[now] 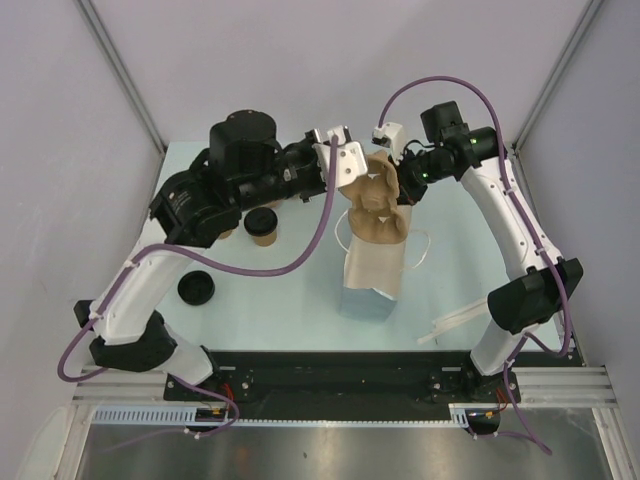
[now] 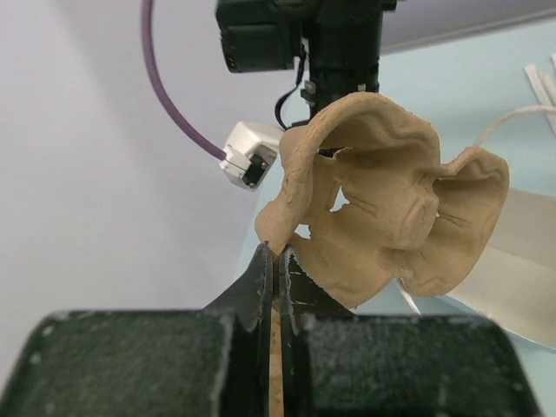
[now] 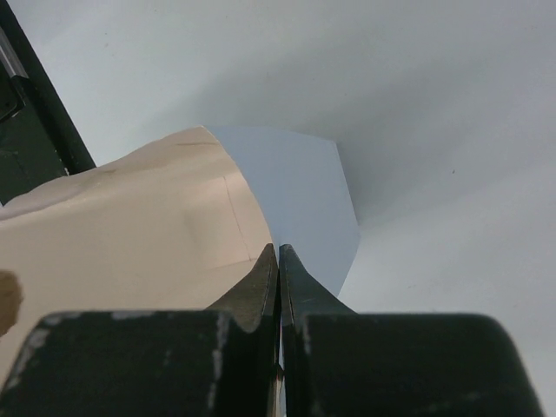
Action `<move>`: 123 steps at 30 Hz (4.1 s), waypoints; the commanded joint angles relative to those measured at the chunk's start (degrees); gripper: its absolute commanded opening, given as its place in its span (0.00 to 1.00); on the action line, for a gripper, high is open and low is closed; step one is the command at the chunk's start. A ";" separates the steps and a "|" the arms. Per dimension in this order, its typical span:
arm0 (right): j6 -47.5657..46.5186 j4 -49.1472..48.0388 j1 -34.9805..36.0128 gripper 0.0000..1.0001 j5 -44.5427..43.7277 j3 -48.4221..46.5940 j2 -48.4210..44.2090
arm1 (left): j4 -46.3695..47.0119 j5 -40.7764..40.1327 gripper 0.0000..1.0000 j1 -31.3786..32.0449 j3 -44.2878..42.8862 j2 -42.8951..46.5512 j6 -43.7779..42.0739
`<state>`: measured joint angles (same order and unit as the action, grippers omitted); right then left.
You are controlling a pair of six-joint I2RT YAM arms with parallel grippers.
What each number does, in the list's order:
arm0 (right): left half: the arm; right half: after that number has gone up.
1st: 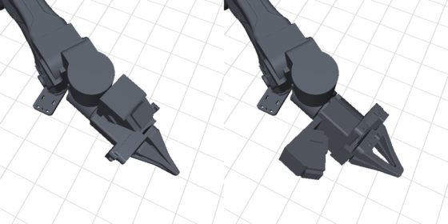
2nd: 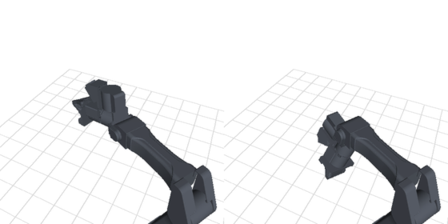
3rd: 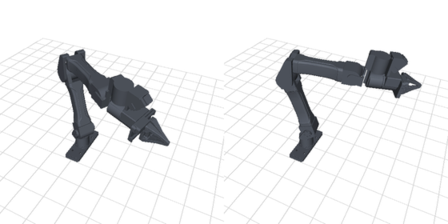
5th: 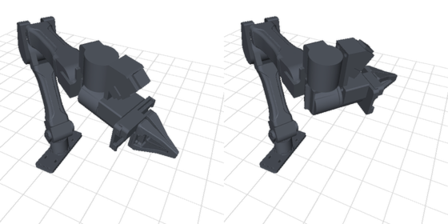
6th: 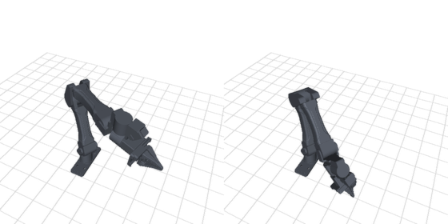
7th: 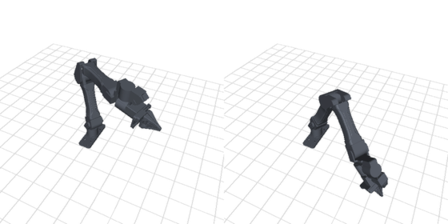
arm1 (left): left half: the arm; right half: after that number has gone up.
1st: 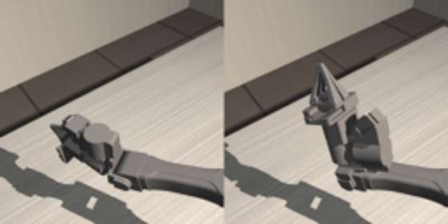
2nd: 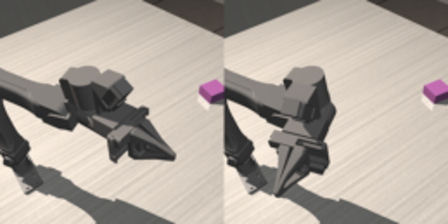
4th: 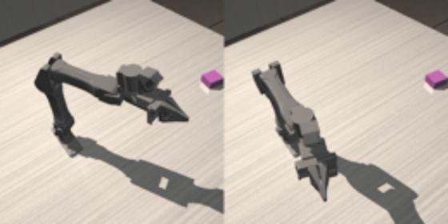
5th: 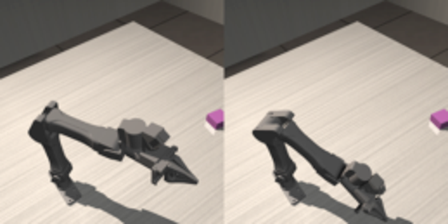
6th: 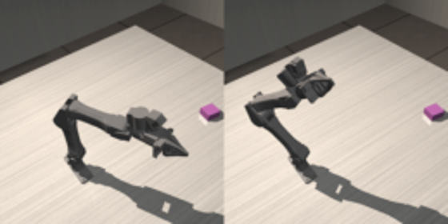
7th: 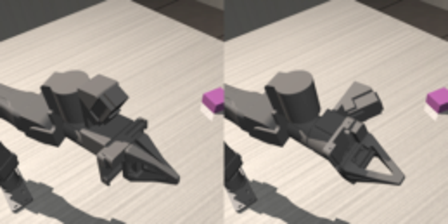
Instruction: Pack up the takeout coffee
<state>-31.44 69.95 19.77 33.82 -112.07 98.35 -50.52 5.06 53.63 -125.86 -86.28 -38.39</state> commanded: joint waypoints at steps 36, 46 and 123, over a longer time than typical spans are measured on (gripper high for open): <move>2.09 -2.98 2.55 0.00 5.29 2.91 -3.86 | 11.58 -8.05 0.00 5.70 36.73 2.87 -5.82; 2.00 -3.42 2.91 0.00 6.87 2.65 -3.34 | 8.25 -4.11 0.00 5.70 37.80 -0.29 -6.08; 0.77 -4.83 2.99 0.00 7.84 6.60 -3.77 | -2.48 2.50 0.63 0.07 22.25 -5.74 7.10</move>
<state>-30.30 66.08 22.70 40.56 -105.80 96.64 -54.50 7.73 53.71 -99.68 -95.88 -32.84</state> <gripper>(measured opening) 0.009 0.621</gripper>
